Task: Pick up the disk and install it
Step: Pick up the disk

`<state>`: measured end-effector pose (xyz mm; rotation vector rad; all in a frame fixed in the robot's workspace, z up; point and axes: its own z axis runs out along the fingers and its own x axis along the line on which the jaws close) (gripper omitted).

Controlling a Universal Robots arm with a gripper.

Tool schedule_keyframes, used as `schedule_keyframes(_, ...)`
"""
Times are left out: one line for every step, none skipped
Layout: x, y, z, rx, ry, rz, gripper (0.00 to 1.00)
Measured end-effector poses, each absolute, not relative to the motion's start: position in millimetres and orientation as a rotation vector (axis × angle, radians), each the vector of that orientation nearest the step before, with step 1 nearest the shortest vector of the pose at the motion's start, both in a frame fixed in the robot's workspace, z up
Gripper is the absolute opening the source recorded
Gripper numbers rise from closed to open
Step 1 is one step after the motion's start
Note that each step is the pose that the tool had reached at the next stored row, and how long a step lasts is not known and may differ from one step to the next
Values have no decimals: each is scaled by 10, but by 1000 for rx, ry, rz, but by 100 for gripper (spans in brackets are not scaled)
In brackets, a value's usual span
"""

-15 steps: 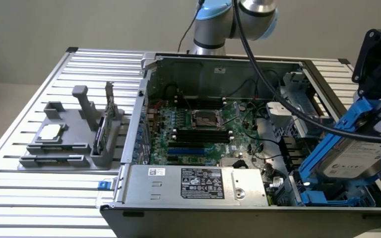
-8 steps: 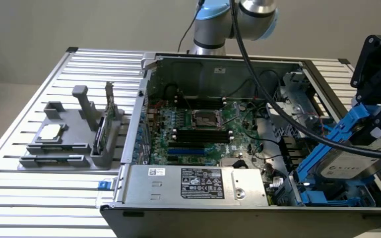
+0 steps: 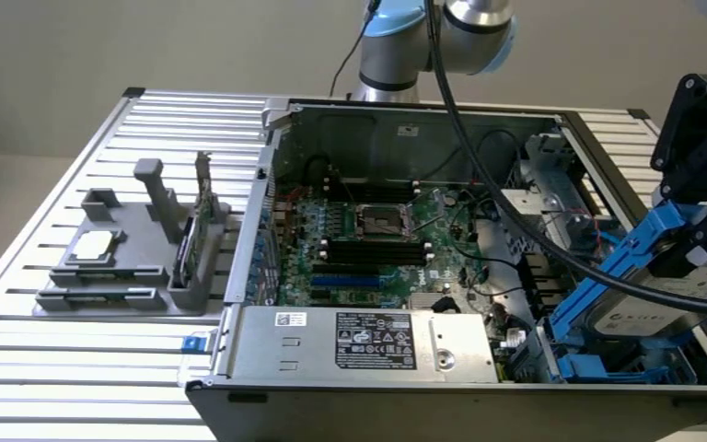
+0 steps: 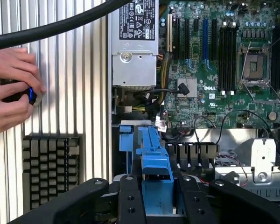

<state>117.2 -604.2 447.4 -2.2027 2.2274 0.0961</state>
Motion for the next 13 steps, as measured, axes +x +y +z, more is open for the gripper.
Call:
schedule_keyframes(1172,-6048,4474,-2202,2227,95,33)
schedule_keyframes(1171,-6053,4472,-2202,2226,94,33)
schedule_keyframes(1171,-6060,4471,-2201,2226,93,33)
schedule_keyframes(1171,-6066,4469,-2200,2225,92,33)
schedule_keyframes(1170,-6071,4465,-2200,2224,90,33)
schedule_keyframes(1169,-6072,4462,-2199,2224,90,33)
schedule_keyframes(1169,-6072,4462,-2199,2224,90,33)
schedule_keyframes(1169,-6072,4461,-2200,2224,90,33)
schedule_keyframes(1166,-6073,4460,-2199,2224,90,33)
schedule_keyframes(1165,-6073,4459,-2199,2224,90,33)
schedule_keyframes(1163,-6073,4458,-2199,2224,90,33)
schedule_keyframes(1162,-6073,4458,-2199,2224,90,33)
schedule_keyframes(1162,-6073,4458,-2199,2224,90,33)
